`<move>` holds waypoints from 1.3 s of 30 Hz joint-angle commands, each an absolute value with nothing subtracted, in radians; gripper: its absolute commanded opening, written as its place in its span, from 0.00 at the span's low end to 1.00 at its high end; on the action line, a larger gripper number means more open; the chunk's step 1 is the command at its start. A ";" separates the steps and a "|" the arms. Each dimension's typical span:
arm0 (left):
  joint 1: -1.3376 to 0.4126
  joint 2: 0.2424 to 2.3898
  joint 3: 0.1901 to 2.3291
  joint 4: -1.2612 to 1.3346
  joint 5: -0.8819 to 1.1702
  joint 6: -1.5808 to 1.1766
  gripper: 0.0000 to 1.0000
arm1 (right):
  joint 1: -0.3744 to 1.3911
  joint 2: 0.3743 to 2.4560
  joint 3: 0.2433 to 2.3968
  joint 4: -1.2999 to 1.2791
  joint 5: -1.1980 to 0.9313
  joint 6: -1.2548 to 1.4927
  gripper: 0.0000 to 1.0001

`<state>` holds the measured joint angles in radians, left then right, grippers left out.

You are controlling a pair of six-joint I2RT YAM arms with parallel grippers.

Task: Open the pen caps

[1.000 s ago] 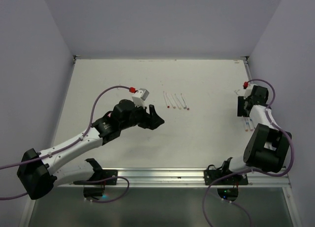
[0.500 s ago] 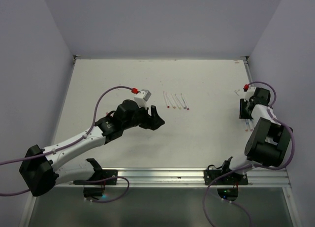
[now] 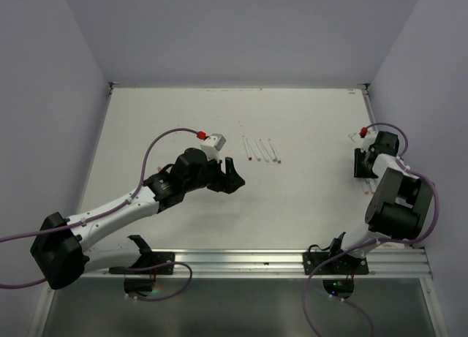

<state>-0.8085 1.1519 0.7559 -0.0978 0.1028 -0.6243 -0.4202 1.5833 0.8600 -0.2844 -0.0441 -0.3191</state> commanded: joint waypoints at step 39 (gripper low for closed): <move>-0.790 1.129 0.787 -0.075 0.081 -0.621 0.74 | -0.161 1.694 0.948 -0.367 0.089 -0.373 0.00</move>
